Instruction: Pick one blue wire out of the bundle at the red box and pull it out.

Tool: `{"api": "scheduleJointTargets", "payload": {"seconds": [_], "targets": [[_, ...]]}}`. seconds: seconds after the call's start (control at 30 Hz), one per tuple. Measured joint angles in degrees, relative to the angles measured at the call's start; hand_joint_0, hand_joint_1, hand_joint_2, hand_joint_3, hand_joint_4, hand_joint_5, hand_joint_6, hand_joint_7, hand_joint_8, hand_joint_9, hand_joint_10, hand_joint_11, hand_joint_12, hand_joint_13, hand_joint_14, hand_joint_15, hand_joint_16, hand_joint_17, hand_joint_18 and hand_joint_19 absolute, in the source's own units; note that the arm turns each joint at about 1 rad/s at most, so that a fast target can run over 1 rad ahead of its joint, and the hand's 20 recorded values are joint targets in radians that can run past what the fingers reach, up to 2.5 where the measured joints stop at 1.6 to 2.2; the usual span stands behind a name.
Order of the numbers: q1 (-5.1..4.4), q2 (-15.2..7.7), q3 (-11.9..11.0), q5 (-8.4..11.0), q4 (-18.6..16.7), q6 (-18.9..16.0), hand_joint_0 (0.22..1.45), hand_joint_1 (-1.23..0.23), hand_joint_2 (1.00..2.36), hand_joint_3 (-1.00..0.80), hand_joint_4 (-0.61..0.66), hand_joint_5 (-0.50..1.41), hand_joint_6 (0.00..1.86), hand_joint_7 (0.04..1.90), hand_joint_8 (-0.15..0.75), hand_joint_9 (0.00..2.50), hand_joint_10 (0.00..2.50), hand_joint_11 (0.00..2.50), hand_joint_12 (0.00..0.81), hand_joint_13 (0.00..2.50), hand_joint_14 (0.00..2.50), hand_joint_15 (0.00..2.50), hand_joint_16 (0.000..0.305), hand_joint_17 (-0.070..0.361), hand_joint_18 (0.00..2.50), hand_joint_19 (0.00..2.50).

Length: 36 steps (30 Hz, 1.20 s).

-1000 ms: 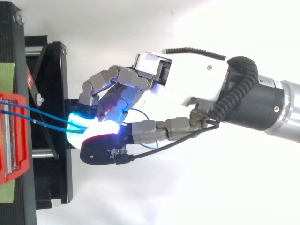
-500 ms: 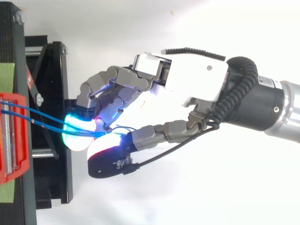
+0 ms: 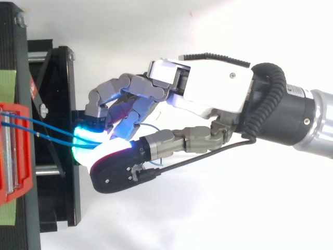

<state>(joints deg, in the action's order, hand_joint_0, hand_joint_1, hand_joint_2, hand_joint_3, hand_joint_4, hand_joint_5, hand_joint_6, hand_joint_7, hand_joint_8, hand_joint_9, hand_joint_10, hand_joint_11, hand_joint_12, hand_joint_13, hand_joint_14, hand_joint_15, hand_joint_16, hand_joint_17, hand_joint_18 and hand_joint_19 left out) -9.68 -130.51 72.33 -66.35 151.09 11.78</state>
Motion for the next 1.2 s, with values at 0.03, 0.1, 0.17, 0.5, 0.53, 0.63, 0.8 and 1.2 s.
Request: {"api": "scheduleJointTargets", "payload": {"seconds": [0.03,0.1,0.17,0.5,0.53,0.63,0.8,1.2], "targets": [[0.0,0.0,0.0,0.0,0.0,0.0,0.59,-0.7,1.02,-0.27,0.17,-0.13,0.81,0.93,0.298,1.12,0.03,0.84,0.397,0.72,0.02,0.47,0.06,0.135,0.44,0.58],[0.0,0.0,0.0,0.0,0.0,0.0,0.6,-0.73,1.02,-0.22,0.17,-0.14,0.83,0.91,0.296,1.1,0.03,0.83,0.394,0.71,0.02,0.47,0.06,0.135,0.44,0.57],[-0.01,0.0,0.0,0.0,0.0,0.0,0.61,-0.77,1.02,-0.19,0.17,-0.15,0.86,0.87,0.29,1.08,0.03,0.84,0.393,0.7,0.02,0.47,0.06,0.135,0.44,0.56],[-0.02,0.0,0.0,-0.13,0.1,0.0,0.65,-0.88,1.02,-0.23,0.18,-0.17,0.88,0.8,0.276,0.95,0.03,0.83,0.385,0.62,0.02,0.45,0.062,0.14,0.36,0.46],[-0.01,0.0,0.0,-0.17,0.1,0.0,0.66,-0.9,1.02,-0.24,0.18,-0.18,0.88,0.79,0.273,0.94,0.03,0.84,0.388,0.62,0.02,0.45,0.062,0.14,0.36,0.44],[-0.02,0.0,0.0,-0.23,0.1,0.0,0.68,-0.92,1.02,-0.27,0.2,-0.18,0.88,0.79,0.276,0.93,0.03,0.83,0.388,0.61,0.02,0.44,0.062,0.14,0.36,0.43],[-0.01,0.0,0.0,-0.26,0.0,0.0,0.71,-0.93,1.01,-0.31,0.22,-0.18,0.87,0.77,0.279,0.89,0.03,0.83,0.387,0.61,0.02,0.43,0.063,0.141,0.37,0.41],[-0.09,0.0,0.0,-0.27,0.0,0.1,0.55,-0.61,1.0,-0.44,0.28,-0.14,0.8,0.9,0.296,1.05,0.03,0.78,0.406,0.66,0.02,0.46,0.065,0.145,0.36,0.5]]}}
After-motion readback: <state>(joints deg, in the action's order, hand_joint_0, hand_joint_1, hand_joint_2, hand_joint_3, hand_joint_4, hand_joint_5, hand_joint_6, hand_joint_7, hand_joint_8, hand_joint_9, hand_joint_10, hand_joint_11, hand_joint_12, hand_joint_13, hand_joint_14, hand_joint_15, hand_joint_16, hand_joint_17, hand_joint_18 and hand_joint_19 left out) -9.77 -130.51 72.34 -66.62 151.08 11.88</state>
